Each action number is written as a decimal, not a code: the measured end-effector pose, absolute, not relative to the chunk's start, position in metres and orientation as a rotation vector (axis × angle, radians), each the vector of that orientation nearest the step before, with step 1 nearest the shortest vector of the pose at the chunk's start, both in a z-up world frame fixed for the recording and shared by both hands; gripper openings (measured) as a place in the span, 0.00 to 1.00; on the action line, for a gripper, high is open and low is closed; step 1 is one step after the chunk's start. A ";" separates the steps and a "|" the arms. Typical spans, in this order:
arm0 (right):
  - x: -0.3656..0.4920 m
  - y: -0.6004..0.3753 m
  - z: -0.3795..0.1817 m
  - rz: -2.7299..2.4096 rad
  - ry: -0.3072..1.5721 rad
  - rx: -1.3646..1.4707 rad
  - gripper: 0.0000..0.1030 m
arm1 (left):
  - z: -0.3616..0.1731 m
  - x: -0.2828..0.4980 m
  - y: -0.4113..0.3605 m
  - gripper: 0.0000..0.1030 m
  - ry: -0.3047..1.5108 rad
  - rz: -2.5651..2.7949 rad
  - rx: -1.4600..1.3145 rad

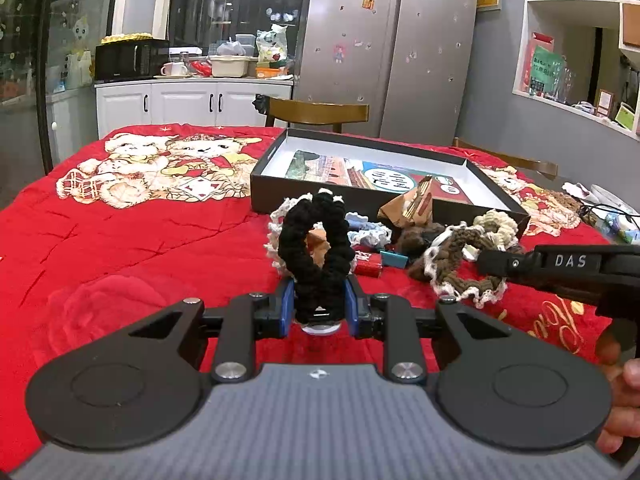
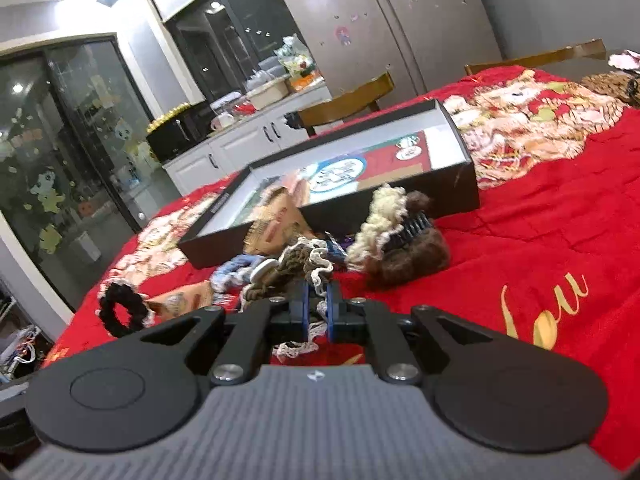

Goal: Organize objects
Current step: 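Lift both held scrunchies and carry them over the open black box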

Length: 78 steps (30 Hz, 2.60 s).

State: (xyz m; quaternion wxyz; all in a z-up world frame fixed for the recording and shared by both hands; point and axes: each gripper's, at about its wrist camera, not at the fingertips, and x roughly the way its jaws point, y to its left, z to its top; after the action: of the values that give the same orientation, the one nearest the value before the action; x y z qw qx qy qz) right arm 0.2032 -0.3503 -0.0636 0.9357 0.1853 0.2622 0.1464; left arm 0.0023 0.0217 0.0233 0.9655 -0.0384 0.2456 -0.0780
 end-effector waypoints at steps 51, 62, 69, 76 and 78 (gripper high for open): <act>0.287 -0.307 0.096 0.467 0.311 0.323 0.10 | 0.170 0.120 0.023 0.29 0.298 -0.167 -0.040; 0.339 -0.313 0.053 0.413 0.402 0.368 0.10 | 0.103 0.199 0.012 0.29 0.479 -0.178 -0.061; 0.352 -0.311 0.027 0.396 0.447 0.350 0.10 | 0.064 0.212 0.009 0.29 0.540 -0.195 -0.019; 0.358 -0.309 0.006 0.390 0.515 0.350 0.10 | 0.033 0.222 0.014 0.29 0.656 -0.166 -0.010; 0.356 -0.309 0.004 0.392 0.524 0.345 0.10 | 0.027 0.213 0.010 0.30 0.638 -0.147 0.057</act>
State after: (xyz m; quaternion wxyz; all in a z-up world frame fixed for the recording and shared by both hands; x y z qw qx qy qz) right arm 0.3565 -0.3092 0.0038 0.9323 0.1688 0.2562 0.1917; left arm 0.2133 0.0099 0.0266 0.9465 0.0280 0.3132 -0.0720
